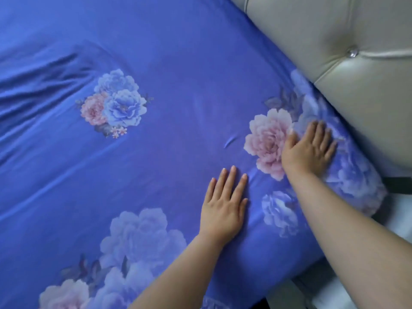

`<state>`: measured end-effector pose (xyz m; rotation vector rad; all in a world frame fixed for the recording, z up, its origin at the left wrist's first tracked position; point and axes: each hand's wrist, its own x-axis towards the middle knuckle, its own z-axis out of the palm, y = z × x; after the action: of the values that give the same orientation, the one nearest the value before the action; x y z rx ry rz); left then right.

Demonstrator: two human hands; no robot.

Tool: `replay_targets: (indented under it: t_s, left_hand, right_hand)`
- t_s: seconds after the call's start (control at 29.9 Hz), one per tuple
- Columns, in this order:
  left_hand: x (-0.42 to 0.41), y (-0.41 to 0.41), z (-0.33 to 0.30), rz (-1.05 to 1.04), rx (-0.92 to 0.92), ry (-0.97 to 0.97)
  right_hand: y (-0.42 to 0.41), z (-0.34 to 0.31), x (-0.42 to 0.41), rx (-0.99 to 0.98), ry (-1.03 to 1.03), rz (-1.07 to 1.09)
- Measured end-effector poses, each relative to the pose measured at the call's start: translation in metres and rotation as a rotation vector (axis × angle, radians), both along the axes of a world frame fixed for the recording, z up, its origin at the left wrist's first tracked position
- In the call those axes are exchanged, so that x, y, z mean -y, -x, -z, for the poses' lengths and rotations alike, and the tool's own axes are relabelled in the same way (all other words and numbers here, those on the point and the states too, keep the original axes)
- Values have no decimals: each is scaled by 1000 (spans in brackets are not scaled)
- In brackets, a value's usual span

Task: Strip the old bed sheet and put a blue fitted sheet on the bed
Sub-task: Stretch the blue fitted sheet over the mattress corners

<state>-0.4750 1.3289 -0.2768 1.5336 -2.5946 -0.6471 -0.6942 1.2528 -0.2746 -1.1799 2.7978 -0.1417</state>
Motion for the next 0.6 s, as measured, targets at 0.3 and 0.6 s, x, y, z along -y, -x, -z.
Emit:
replay_targets:
  t_s: [0.3, 0.6]
  left_hand:
    - [-177, -51, -32, 234, -135, -35]
    - [-321, -196, 0, -578, 226, -221]
  right_hand:
    - [-57, -46, -121, 130, 53, -97]
    - [-249, 1, -310, 169, -287, -1484]
